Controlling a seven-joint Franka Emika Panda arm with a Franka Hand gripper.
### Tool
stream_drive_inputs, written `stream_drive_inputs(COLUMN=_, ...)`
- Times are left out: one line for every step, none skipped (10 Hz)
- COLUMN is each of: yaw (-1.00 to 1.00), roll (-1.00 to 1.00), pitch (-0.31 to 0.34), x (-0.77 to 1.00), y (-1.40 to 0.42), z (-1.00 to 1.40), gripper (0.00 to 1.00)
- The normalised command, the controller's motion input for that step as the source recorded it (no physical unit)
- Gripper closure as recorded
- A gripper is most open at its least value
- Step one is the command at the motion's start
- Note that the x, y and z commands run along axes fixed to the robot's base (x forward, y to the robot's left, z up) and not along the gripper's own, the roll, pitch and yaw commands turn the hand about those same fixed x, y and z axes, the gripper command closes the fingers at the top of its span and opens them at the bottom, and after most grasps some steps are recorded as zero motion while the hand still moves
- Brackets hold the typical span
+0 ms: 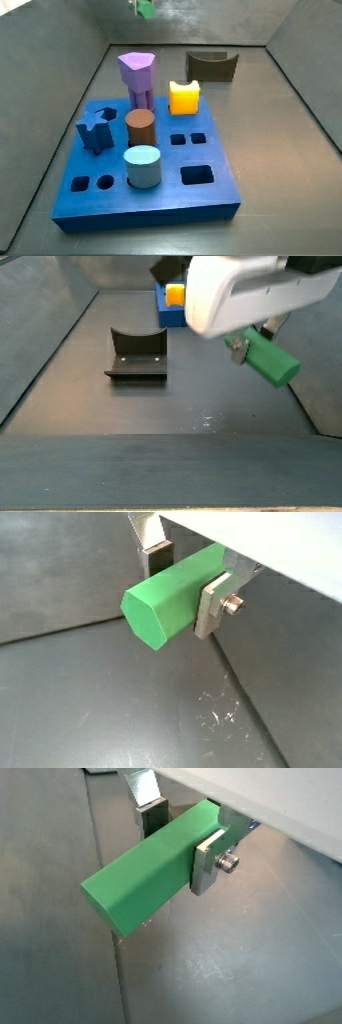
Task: Pick up the hexagon object. Move up. Place the hexagon object on the fixture. Regrasp the hexagon object. Move to above the board. Insert the hexagon object.
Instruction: Place the hexagon object on the fixture.
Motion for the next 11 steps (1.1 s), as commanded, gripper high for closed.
stream_drive_inputs(yaw=0.02, roll=0.1, pitch=0.08, x=-0.03, y=-0.01, z=0.8, gripper=1.0)
stream_drive_inputs(yaw=0.03, roll=0.11, pitch=0.089, x=-0.02, y=0.0, z=0.62, gripper=1.0)
stream_drive_inputs(yaw=0.03, roll=0.1, pitch=0.094, x=-0.02, y=-0.01, z=0.53, gripper=1.0)
stream_drive_inputs(yaw=0.03, roll=0.09, pitch=0.099, x=-0.01, y=0.0, z=0.35, gripper=1.0)
stream_drive_inputs(yaw=0.03, roll=0.08, pitch=0.102, x=0.0, y=0.0, z=0.21, gripper=1.0)
stream_drive_inputs(yaw=-1.0, roll=0.02, pitch=-0.07, x=1.0, y=-0.79, z=-0.15, gripper=1.0)
stream_drive_inputs(yaw=-1.0, roll=0.02, pitch=-0.072, x=1.0, y=-0.78, z=-0.17, gripper=1.0)
stream_drive_inputs(yaw=-1.0, roll=0.01, pitch=-0.086, x=1.0, y=-0.72, z=-0.16, gripper=1.0)
stream_drive_inputs(yaw=-1.0, roll=0.0, pitch=-0.089, x=1.0, y=-0.66, z=-0.15, gripper=1.0)
stream_drive_inputs(yaw=-1.0, roll=-0.03, pitch=-0.081, x=1.0, y=-0.61, z=-0.14, gripper=1.0)
stream_drive_inputs(yaw=-0.8, roll=-0.05, pitch=-0.064, x=1.0, y=-0.57, z=-0.14, gripper=1.0)
